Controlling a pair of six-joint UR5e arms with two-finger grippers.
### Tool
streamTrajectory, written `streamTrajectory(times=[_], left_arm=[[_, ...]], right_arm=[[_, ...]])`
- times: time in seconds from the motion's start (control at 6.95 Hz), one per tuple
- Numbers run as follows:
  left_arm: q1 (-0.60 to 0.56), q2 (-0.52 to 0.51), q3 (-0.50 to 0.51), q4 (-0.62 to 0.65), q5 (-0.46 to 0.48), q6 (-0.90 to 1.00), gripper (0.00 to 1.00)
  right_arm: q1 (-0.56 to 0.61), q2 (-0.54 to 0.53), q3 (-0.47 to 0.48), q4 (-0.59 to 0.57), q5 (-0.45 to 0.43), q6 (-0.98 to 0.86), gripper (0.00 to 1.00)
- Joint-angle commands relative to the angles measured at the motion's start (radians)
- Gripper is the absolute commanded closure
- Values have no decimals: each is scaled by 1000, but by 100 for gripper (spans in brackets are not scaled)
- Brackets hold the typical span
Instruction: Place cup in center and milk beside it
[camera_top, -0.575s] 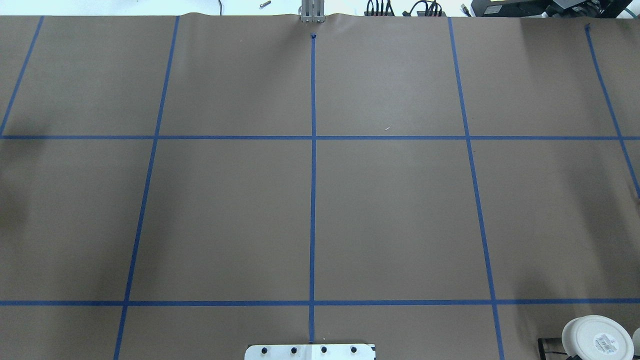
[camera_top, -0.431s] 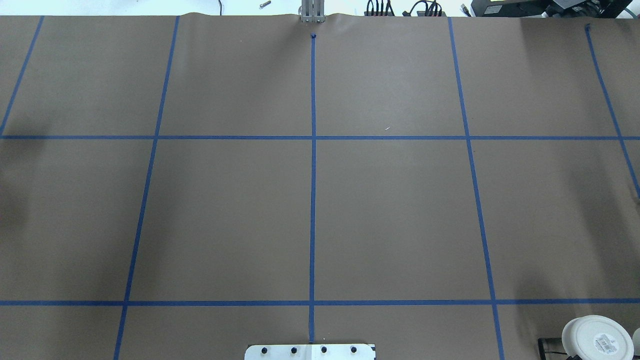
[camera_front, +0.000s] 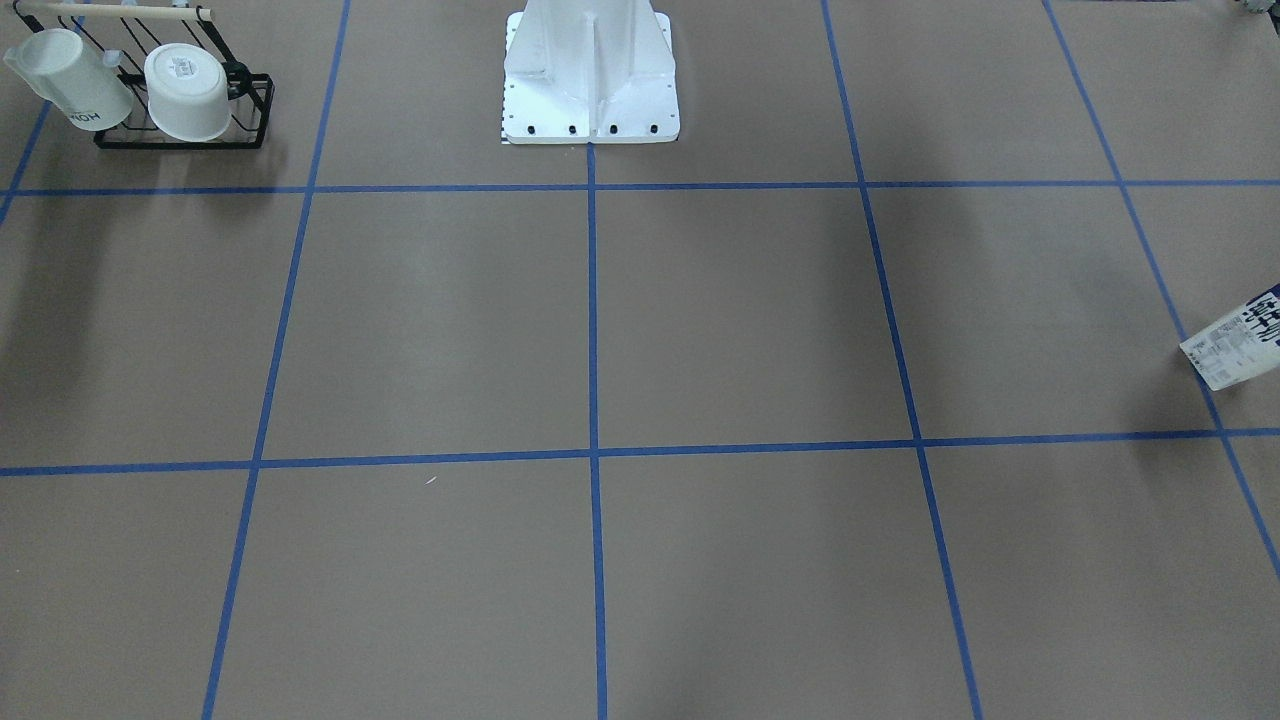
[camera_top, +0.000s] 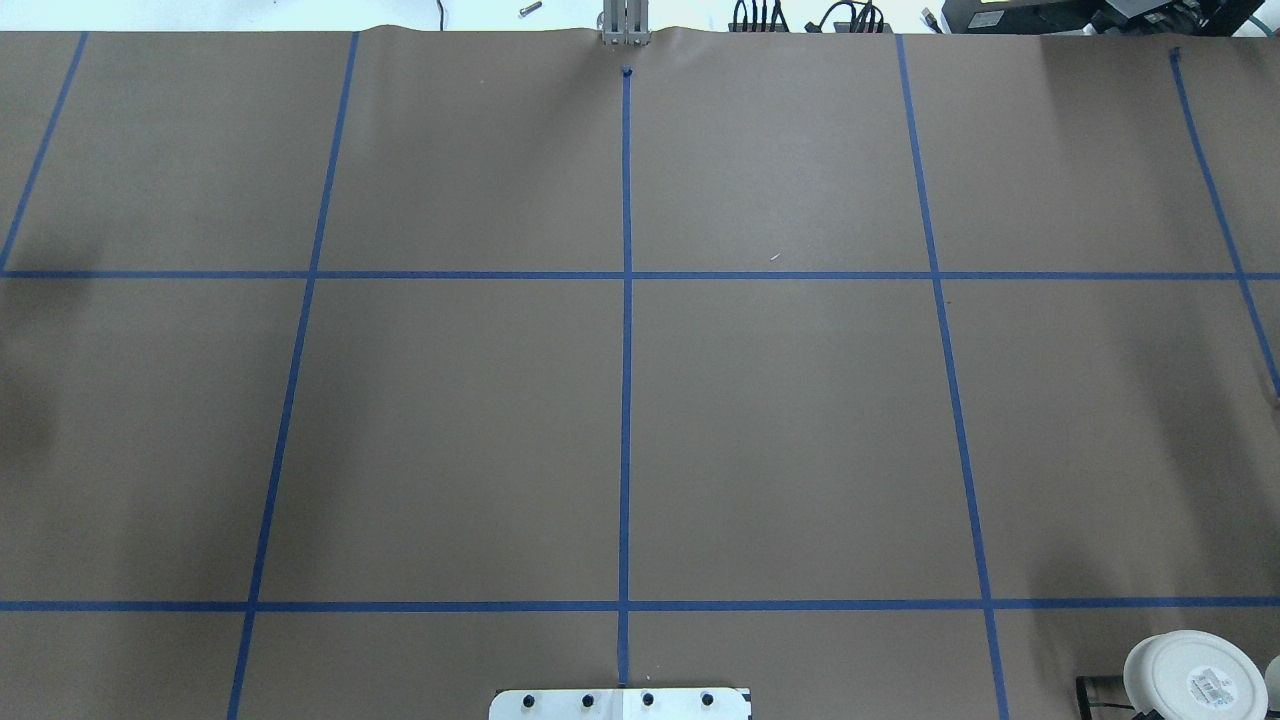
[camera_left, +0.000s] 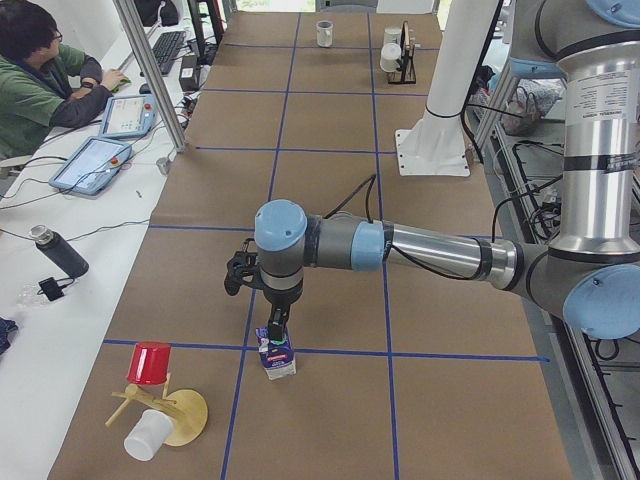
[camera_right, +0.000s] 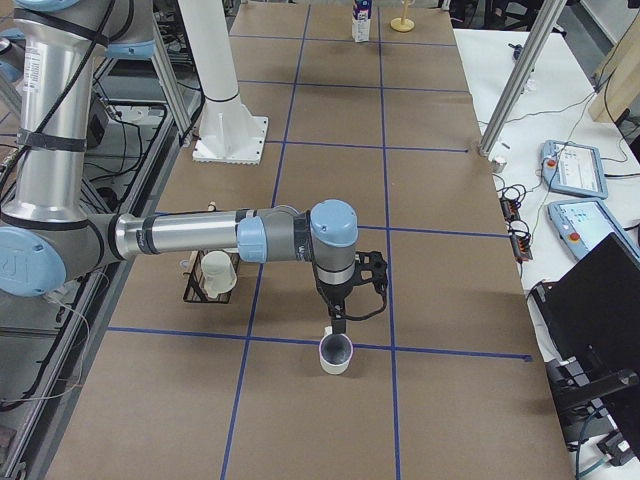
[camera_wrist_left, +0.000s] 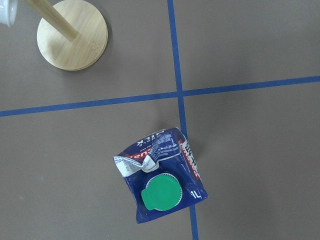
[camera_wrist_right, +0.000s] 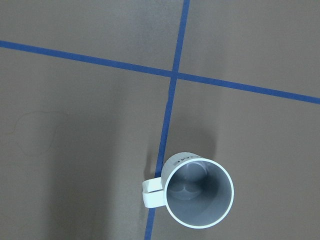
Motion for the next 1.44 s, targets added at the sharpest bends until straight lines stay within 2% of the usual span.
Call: streamTrajectory(times=[0.0,0.29,0.58,0.86,1.15,1.29], left_arm=[[1,-16,-14,0,3,-2,2],[2,-42,-34,-29,4,-11,2],[4,-76,25,-293,3,-15,2],[4,-62,33,-409,-6,-8,2],[5,-56,47,-451,-6,-11,1],[5,-56,45,-449,-6,-12,1]], right_arm=[[-2,22,20,2,-5,6,0],[0,33,68,2,-8,14,0],[0,56,72,2,-11,51,0],[0,58,72,9,-10,35,0],[-9,56,-54,107,-8,46,0],[-23,58,-149,212,-5,72,0]])
